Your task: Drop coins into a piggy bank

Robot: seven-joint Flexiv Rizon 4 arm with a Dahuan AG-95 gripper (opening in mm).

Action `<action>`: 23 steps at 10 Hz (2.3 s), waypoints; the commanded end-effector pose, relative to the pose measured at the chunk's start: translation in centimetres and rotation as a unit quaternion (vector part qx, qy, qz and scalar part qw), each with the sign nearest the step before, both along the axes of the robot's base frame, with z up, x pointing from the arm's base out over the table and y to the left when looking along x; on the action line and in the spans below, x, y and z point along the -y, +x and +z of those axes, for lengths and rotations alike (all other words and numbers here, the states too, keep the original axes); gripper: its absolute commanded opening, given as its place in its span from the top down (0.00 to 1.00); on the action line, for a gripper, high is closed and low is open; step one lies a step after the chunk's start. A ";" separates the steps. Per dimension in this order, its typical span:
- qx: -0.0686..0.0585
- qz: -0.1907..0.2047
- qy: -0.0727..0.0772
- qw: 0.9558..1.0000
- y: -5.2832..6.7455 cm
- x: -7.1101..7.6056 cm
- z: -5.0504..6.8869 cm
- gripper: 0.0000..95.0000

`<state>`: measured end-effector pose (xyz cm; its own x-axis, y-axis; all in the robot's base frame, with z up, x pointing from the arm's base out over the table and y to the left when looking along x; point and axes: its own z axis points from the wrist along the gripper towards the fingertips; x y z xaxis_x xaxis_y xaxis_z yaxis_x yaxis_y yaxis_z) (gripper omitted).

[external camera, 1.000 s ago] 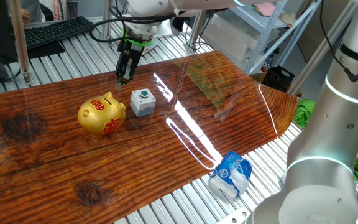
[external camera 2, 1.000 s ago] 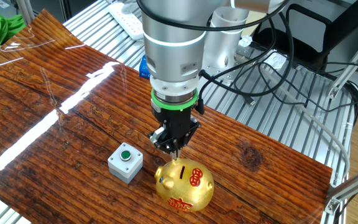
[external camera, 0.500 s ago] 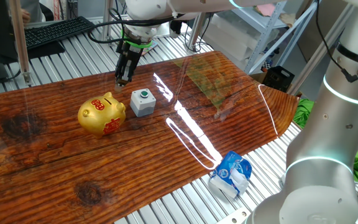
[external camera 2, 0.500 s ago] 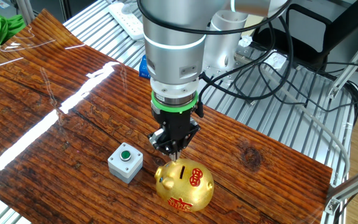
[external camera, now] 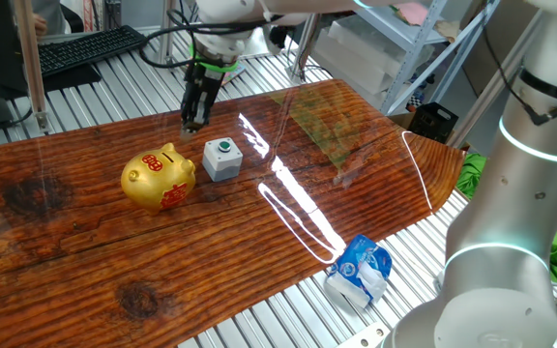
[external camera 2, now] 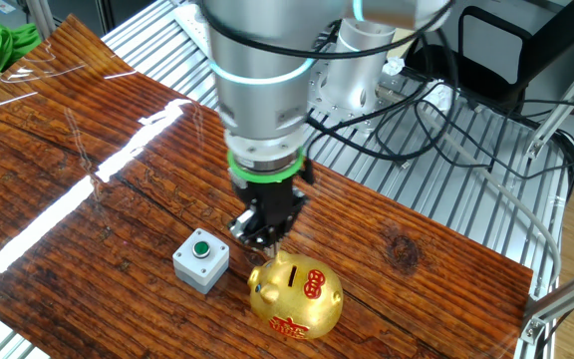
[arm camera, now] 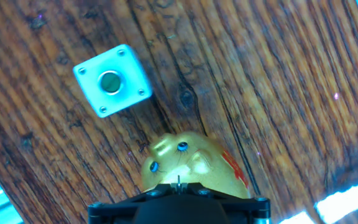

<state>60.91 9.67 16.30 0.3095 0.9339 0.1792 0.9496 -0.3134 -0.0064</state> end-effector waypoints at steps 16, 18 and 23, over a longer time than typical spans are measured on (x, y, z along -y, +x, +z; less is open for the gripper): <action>0.027 0.050 -0.015 0.998 -1.2 10.8 -0.2 1.00; 0.021 0.024 -0.010 0.999 -1.3 9.6 -0.1 1.00; 0.012 -0.033 -0.010 0.999 -1.7 6.4 -0.4 1.00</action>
<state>59.48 3.01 15.81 0.3562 0.9186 0.1712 0.9305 -0.3654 0.0246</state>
